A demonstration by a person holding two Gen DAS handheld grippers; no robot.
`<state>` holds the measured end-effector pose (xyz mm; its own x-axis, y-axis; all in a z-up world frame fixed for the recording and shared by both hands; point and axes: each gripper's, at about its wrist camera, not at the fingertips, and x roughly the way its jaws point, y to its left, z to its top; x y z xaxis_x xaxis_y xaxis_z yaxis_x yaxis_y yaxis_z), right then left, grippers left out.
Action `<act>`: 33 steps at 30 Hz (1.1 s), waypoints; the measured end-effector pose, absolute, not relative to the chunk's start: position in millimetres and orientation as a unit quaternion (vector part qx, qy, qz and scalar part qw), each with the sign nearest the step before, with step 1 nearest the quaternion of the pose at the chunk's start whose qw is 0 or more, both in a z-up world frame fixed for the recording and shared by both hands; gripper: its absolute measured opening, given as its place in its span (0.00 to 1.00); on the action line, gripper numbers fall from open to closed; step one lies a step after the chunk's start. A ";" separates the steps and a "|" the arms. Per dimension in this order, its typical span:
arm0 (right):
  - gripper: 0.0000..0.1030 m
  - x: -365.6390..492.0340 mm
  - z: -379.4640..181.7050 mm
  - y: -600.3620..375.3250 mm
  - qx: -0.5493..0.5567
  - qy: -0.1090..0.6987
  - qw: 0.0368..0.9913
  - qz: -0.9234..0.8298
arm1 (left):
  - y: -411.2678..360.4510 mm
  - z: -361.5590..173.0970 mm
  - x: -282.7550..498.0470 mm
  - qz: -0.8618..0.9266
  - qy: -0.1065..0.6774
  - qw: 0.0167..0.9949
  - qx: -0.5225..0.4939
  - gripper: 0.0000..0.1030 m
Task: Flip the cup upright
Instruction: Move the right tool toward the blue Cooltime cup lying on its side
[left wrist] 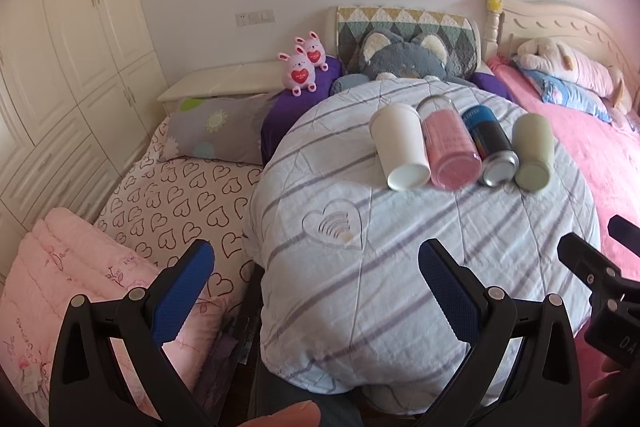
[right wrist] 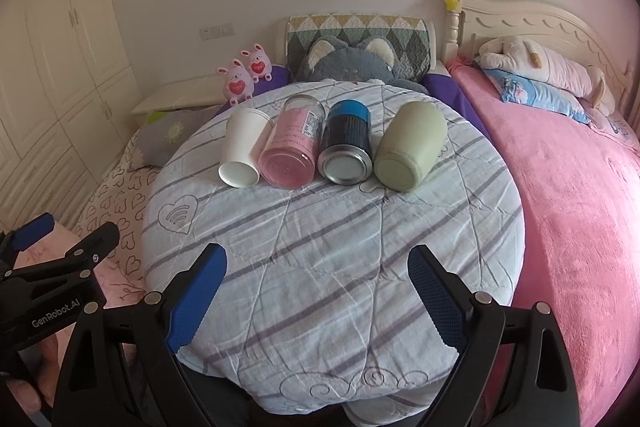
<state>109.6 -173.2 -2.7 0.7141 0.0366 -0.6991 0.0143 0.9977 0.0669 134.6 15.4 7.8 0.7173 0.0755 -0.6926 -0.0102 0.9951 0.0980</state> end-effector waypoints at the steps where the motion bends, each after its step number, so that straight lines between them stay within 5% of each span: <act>1: 0.91 116.0 -0.2 -172.8 0.029 0.382 0.924 0.006 | 15.0 8.9 138.1 0.023 0.377 0.925 0.043 1.00; 33: 0.90 268.8 5.7 -197.0 0.013 0.427 0.904 -0.003 | 10.3 8.3 280.9 0.020 0.395 0.918 0.043 1.00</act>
<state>268.8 -197.0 5.7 0.6360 0.0053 -0.7717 0.0176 0.9996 0.0213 280.9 10.3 8.3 0.6876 0.0718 -0.7225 -0.0032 0.9954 0.0958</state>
